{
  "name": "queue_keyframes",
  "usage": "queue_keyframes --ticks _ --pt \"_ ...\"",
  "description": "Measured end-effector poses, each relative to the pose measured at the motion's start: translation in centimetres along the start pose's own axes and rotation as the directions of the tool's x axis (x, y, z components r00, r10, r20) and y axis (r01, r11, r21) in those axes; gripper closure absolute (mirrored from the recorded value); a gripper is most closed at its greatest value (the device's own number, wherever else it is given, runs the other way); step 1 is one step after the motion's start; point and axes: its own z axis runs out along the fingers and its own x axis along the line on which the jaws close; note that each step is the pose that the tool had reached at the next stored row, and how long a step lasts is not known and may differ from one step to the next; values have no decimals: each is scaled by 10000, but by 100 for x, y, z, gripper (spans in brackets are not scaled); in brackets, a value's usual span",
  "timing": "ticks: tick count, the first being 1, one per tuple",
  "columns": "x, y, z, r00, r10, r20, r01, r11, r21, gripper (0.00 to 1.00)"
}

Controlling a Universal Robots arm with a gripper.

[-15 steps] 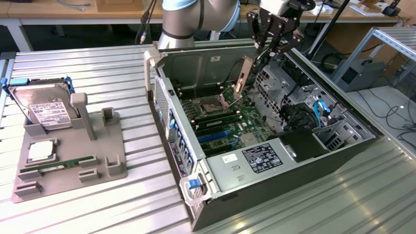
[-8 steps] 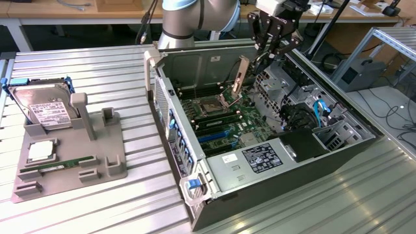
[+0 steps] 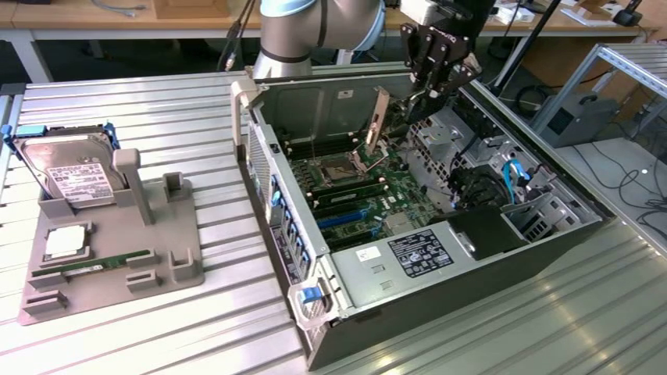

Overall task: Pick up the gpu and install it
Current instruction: 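Insert the gpu into the slot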

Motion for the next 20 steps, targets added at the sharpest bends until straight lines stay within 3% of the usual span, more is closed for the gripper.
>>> queue_keyframes --ticks 2,5,7,8,9,11,12,20 --pt "0 2 18 9985 544 -57 -544 9985 18 73" --pt "1 5 46 9896 1427 -149 -1427 9898 54 73" --pt "2 6 58 9826 1845 -190 -1844 9828 74 73" --pt "2 6 57 9824 1857 -194 -1856 9826 74 73" --pt "2 7 62 9822 1870 -172 -1873 9821 -216 73" --pt "2 7 71 9817 1902 -119 -1904 9763 -1032 73" --pt "2 7 72 9815 1909 -111 -1908 9743 -1194 73" --pt "33 22 125 9815 1910 -108 -1909 9743 -1196 73"
